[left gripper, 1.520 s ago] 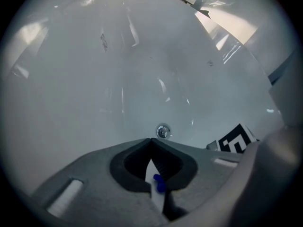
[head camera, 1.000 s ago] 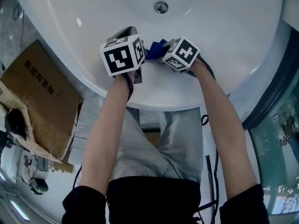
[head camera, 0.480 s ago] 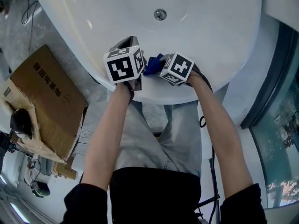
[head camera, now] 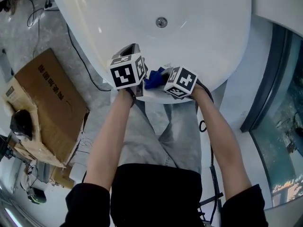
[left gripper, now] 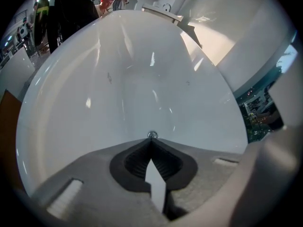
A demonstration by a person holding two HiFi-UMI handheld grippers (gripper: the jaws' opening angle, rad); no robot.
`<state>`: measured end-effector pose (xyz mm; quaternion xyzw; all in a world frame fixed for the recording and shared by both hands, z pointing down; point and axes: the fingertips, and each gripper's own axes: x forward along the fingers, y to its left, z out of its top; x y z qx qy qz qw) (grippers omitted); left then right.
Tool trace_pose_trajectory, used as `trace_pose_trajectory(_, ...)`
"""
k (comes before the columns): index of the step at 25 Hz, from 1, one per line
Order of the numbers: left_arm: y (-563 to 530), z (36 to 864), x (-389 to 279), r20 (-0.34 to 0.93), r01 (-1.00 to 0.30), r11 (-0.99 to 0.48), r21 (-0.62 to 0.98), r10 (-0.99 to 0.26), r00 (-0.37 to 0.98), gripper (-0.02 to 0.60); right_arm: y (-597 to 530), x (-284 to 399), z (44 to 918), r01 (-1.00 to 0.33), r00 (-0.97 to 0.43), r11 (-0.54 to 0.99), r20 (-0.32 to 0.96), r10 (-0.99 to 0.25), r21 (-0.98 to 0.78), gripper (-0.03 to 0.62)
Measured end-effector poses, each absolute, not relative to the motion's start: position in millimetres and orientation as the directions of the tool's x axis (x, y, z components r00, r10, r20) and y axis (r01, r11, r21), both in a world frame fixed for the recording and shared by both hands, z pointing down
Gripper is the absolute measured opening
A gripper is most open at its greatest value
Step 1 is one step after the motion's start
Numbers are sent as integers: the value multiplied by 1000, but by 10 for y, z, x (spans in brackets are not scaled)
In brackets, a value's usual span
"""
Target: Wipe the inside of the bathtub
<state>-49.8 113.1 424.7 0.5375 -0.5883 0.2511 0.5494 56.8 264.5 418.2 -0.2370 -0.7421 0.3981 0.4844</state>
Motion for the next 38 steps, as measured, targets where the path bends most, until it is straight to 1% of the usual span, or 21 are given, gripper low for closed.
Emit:
trace_pose_trajectory(7, 1181, 4072, -483, 910, -905, 301, 300, -375, 177, 2, 2740, 573, 3825, -5, -446, 569, 511, 735, -823, 72)
trace_pose_trajectory(11, 1222, 3935, -452, 904, -892, 322, 319, -385, 185, 2, 2797, 616, 3694, 3, -439, 570, 511, 739, -822, 72)
trace_pose_trajectory(15, 1106, 3730, -491, 892, -888, 323, 329, -416, 179, 2, 2683, 569, 3595, -28, -487, 587, 524, 699, -809, 72)
trace_pose_trajectory(23, 728, 3225, -659, 852, -879, 321, 353, -498, 161, 2, 1933, 345, 3316, -133, -630, 656, 574, 523, -743, 72)
trace_pose_trajectory(27, 493, 2875, -666, 818, -875, 303, 378, -552, 162, 2, 1452, 262, 3113, -182, -683, 714, 610, 403, -676, 72)
trace_pose_trajectory(31, 337, 2541, -676, 800, -889, 275, 366, -582, 149, 2, 1063, 231, 2904, -254, -724, 739, 629, 283, -625, 72)
trace_pose_trajectory(35, 243, 2174, -787, 780, -910, 245, 333, -614, 120, 2, 765, 145, 2616, -296, -766, 750, 616, 183, -591, 72)
trace_pose_trajectory(38, 209, 1906, -848, 767, -908, 249, 336, -632, 110, 2, 550, 74, 2340, -330, -784, 756, 610, 115, -566, 72)
